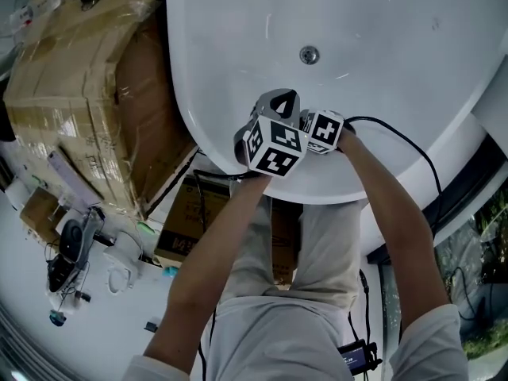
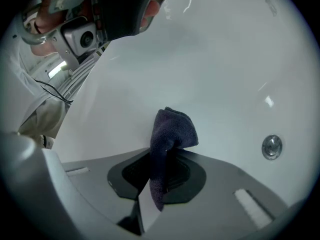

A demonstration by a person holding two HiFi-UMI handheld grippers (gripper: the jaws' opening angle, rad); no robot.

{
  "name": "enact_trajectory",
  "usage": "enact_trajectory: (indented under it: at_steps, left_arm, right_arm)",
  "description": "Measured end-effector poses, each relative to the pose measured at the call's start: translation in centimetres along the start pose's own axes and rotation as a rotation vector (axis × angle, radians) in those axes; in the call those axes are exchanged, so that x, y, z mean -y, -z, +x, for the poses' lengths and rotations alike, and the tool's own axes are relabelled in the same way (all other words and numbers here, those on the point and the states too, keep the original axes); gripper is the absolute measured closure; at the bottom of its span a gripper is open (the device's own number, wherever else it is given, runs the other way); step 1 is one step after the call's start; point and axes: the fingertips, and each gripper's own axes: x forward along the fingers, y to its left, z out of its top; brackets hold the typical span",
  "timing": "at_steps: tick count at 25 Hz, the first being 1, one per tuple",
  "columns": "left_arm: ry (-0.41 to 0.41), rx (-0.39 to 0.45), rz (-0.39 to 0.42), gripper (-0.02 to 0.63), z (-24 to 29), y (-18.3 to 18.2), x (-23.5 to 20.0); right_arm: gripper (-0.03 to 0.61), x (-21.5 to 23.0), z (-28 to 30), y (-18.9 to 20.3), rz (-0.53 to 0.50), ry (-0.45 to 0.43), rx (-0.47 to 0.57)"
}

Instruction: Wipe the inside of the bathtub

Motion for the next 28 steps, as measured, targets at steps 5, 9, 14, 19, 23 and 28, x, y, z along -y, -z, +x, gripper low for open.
enact_trajectory:
  at_steps: [5,9,14,19,23,28]
  left_arm:
    - [0.003,0.008,0.005,0.618,-1.2,-0.2,0.8]
    - [-0.001,0.015,0.018,0.618,-2.0,-0.2,1.1]
    - [-0.005,0.013,0.021,0.618,-3.2,-0.4,1.4]
    - [-0.009,0.015,0.051,0.618,-4.5,-1.3,2.0]
    - [-0.002,0.017,0.065,0.618,-5.1,-2.0,3.0]
    - [0.002,0.018,0.084,0.618,-6.6,-3.3,4.3]
  right_arm:
    - [0.531,-4.1,-1.3,-1.7,0.013,-0.082,0.029]
    - [0.531,-5.4,-1.4,-1.1,0.020,-0.077,0.016]
    - [0.531,-7.3,-2.4,-1.6,0.014,-0.071,0.040]
    - [0.531,-9.9,-3.6,-2.5,0.016,-0.082,0.087]
    - [0.531,-12.1,-4.4,-2.7,0.012,-0.095,0.099]
    - [0.529,-15.1,-5.2,-2.8,0.001,-0.118,0.097]
